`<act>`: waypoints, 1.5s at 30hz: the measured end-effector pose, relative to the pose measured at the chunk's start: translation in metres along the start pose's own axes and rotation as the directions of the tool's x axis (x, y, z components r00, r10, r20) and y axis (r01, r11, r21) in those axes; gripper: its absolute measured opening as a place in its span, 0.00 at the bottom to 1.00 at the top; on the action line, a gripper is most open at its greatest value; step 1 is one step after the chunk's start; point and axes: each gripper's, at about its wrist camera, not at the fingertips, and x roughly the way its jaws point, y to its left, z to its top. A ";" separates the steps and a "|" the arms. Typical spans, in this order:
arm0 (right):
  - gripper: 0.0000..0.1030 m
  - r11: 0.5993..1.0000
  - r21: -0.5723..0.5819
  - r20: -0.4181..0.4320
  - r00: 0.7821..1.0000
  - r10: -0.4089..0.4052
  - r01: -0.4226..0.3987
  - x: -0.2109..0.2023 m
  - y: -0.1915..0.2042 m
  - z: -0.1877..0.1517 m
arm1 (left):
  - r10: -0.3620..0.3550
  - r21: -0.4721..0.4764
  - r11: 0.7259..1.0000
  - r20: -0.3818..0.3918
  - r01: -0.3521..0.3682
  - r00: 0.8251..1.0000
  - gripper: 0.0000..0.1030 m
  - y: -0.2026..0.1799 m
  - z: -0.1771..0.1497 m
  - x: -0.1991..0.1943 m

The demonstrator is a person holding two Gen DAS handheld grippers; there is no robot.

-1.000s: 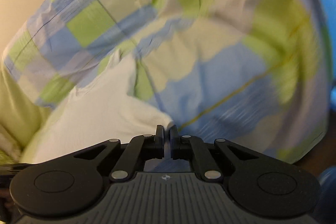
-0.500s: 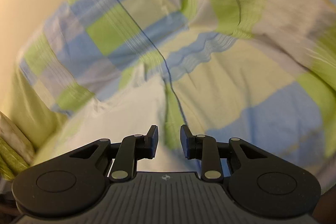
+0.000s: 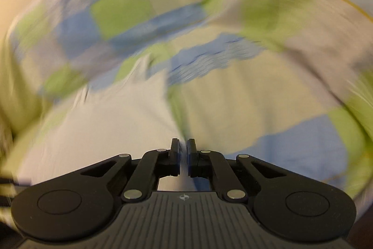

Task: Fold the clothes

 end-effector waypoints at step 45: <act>0.44 0.944 -0.313 -0.032 0.995 0.098 -0.103 -0.113 0.122 -0.029 | 0.204 0.797 0.547 0.171 -0.257 0.964 0.08 -0.121 -0.107 -0.013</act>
